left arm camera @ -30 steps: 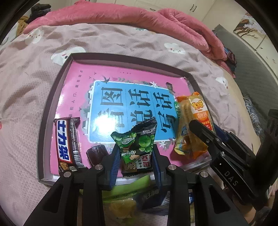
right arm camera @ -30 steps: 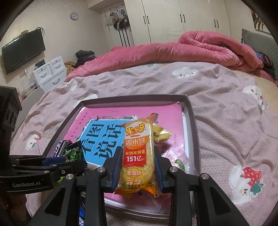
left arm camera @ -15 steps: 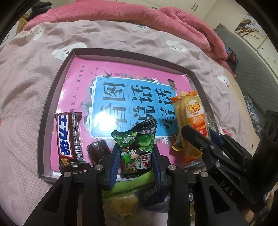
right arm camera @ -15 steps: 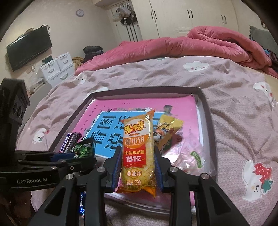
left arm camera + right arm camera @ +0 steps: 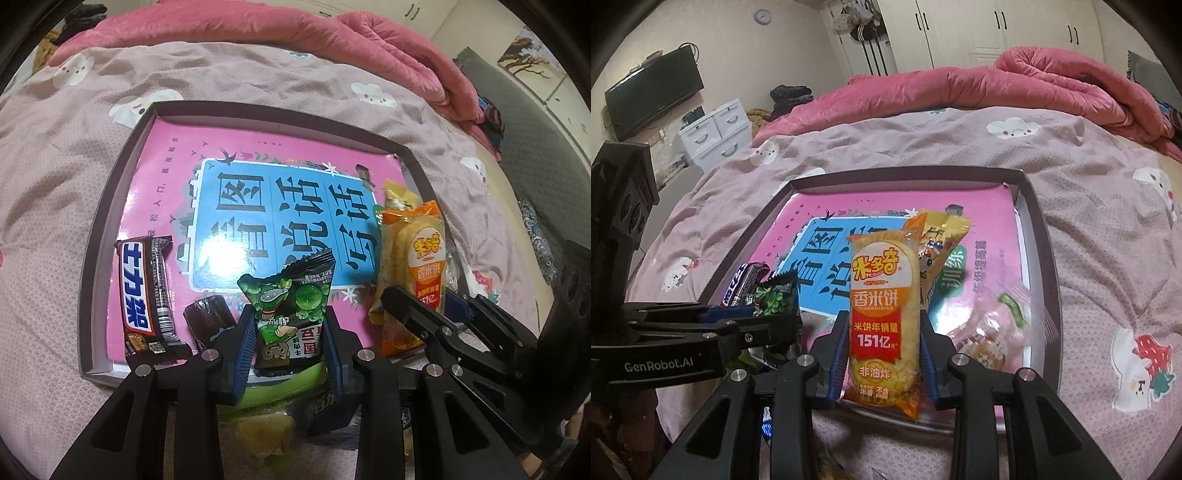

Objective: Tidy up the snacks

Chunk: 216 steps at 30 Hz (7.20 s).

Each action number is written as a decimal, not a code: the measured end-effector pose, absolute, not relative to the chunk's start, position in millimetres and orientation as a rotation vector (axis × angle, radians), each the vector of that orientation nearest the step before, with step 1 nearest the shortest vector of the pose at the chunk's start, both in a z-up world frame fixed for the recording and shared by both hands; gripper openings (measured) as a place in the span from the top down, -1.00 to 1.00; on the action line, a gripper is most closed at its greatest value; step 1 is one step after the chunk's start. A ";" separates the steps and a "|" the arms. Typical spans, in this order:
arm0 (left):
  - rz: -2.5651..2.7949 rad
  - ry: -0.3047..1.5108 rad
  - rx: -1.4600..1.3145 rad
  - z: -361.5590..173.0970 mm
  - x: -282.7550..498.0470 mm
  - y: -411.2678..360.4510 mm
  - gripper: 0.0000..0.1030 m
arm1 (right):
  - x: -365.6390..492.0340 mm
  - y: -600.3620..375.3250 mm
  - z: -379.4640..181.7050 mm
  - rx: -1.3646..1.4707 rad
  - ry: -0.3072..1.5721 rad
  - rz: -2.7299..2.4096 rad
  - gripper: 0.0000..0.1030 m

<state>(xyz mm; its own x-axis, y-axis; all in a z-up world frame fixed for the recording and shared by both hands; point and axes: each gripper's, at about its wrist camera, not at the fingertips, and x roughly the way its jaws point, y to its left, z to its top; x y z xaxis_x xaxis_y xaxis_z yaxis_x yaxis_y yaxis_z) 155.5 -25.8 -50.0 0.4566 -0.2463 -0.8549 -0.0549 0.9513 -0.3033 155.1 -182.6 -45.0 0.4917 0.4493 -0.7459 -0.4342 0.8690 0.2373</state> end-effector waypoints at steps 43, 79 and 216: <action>-0.109 1.056 -0.348 -38.4 144.5 -11.9 0.00 | 151.8 -219.7 -19.6 0.118 0.869 0.437 0.24; -0.018 0.991 -0.350 -3.9 113.0 17.7 -0.46 | 132.3 -218.8 4.0 0.098 0.780 0.482 0.00; -0.172 1.047 -0.361 -50.8 80.0 1.9 0.24 | 75.4 -196.2 -23.0 -0.019 0.967 0.552 0.42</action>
<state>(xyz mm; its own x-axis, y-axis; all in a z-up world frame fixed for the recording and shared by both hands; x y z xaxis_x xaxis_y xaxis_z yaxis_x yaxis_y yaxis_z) 80.0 1.9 -50.8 0.4933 -0.3085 -0.8133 -0.0314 0.9281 -0.3711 75.4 -196.2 -23.0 0.4419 0.4361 -0.7839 -0.4528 0.8628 0.2248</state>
